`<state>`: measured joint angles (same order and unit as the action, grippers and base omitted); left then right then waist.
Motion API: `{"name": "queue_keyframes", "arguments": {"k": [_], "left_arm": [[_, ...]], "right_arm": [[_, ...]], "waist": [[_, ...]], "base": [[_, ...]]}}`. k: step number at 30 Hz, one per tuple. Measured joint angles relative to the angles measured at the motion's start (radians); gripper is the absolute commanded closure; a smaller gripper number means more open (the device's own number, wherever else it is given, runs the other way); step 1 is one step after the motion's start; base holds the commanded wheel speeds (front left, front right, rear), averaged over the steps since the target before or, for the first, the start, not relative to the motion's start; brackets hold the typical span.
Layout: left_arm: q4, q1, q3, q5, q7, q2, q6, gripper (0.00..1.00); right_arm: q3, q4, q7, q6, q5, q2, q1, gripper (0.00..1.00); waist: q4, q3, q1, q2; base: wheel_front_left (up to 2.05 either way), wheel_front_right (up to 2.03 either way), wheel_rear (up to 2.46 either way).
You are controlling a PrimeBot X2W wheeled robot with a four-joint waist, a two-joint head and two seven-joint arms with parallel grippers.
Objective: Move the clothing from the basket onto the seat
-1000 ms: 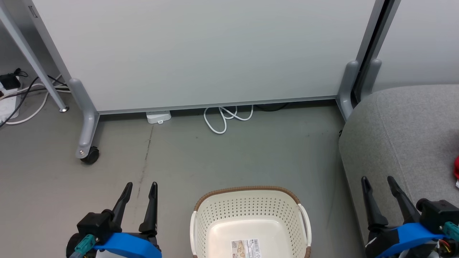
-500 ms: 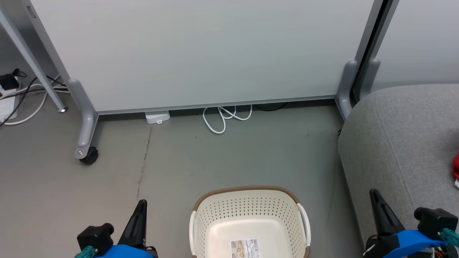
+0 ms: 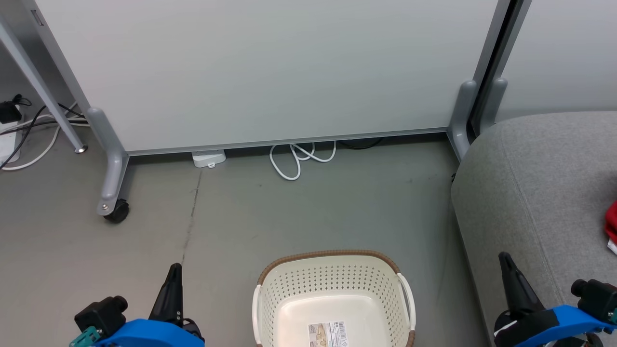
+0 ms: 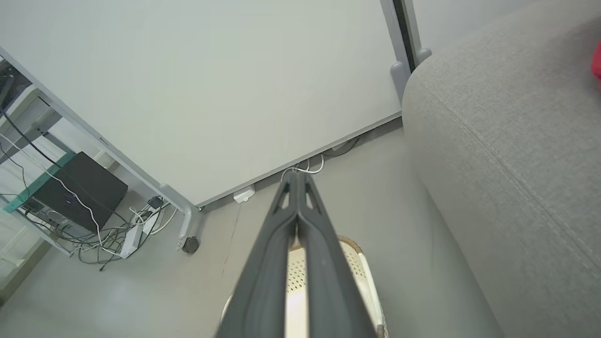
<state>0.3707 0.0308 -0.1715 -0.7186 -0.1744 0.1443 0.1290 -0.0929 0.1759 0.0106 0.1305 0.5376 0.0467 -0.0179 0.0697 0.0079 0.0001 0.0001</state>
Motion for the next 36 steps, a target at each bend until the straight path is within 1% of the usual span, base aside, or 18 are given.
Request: {"name": "queue_keyframes", "arguments": {"k": [17,36], "left_arm": [[-0.029,0.015,0.063,-0.212,0.062,-0.019,0.0,1.0],[-0.056,0.031,0.123,-0.408,0.122,-0.037,0.0,1.0]], "right_arm": [[-0.005,0.016,-0.027,0.0,0.252,0.0,0.031,1.0],[-0.009,0.031,-0.055,0.0,0.482,0.0,0.051,1.0]], "waist": [[-0.011,-0.001,0.0,0.0],[-0.024,-0.002,0.0,0.0]], "base": [[0.0,0.0,0.0],[0.0,0.0,0.0]]}}
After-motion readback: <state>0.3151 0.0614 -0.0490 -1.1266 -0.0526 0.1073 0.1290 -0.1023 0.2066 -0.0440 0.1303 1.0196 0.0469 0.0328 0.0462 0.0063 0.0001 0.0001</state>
